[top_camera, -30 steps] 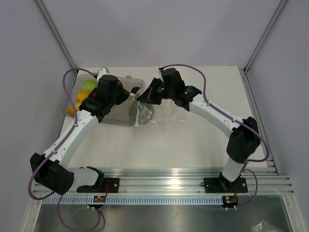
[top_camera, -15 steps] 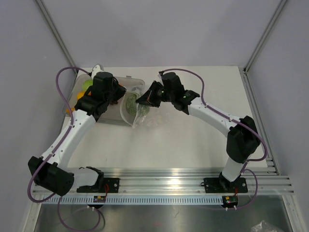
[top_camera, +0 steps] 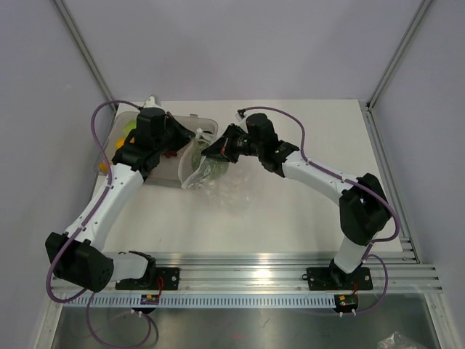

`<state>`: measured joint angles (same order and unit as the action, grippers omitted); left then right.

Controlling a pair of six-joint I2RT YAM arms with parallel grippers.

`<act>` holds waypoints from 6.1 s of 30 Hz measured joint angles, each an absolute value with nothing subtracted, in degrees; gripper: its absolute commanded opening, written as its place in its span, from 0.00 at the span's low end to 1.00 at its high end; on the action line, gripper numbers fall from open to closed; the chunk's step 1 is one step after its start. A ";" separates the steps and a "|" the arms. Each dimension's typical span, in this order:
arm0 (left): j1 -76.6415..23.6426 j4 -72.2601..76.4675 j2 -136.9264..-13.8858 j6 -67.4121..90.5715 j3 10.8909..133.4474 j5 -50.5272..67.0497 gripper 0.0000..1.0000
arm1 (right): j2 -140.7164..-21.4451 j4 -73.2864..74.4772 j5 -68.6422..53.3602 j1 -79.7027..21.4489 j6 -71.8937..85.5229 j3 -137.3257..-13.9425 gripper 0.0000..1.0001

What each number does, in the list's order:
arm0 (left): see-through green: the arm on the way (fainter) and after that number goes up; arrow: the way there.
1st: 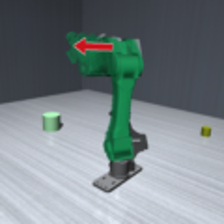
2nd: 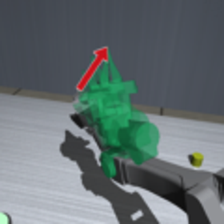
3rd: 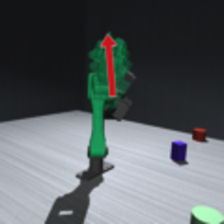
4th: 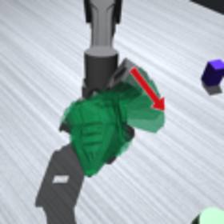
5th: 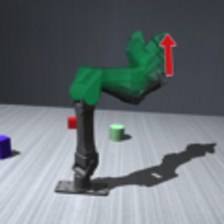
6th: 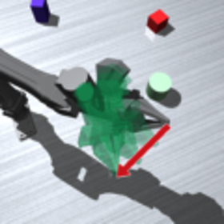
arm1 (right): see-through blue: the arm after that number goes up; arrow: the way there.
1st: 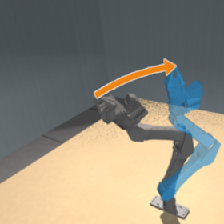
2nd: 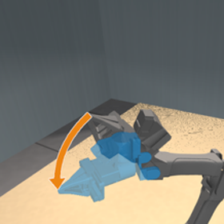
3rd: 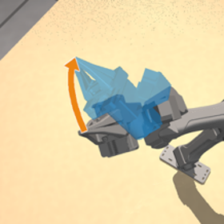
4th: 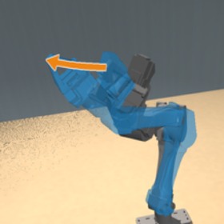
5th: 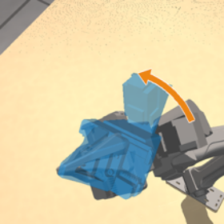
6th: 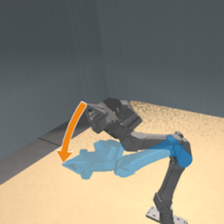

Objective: Place the food in the zip-top bag and seal the zipper
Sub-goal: Place the fake fruit in the zipper food storage bag, then adjust the zipper food storage bag at the center of the board, then pick up the fake fruit from the bin.

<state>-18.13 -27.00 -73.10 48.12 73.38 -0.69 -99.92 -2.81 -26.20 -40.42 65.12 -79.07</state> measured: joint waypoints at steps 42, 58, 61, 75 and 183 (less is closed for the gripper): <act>-20.56 -43.70 -76.97 22.17 84.44 23.92 0.35 | -92.03 -13.61 -31.11 -35.90 61.78 -70.43 0.00; -14.39 -40.42 -70.08 27.68 71.37 13.47 0.82 | -92.68 -10.31 -31.16 -36.23 59.72 -69.38 0.00; -13.10 -40.16 -70.11 28.88 69.58 11.62 0.77 | -92.68 -10.31 -31.16 -36.23 59.68 -69.38 0.00; -12.53 -38.94 -74.08 30.33 62.81 14.04 0.00 | -92.71 -10.63 -32.12 -34.76 59.77 -68.29 0.00; 16.03 -54.59 -95.46 29.76 90.91 -9.69 0.74 | -78.39 30.74 -7.16 -28.32 23.86 -75.31 0.00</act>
<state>16.03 -54.59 -95.46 29.76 90.91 -9.69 -78.39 30.74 -7.16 -28.32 23.86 -75.31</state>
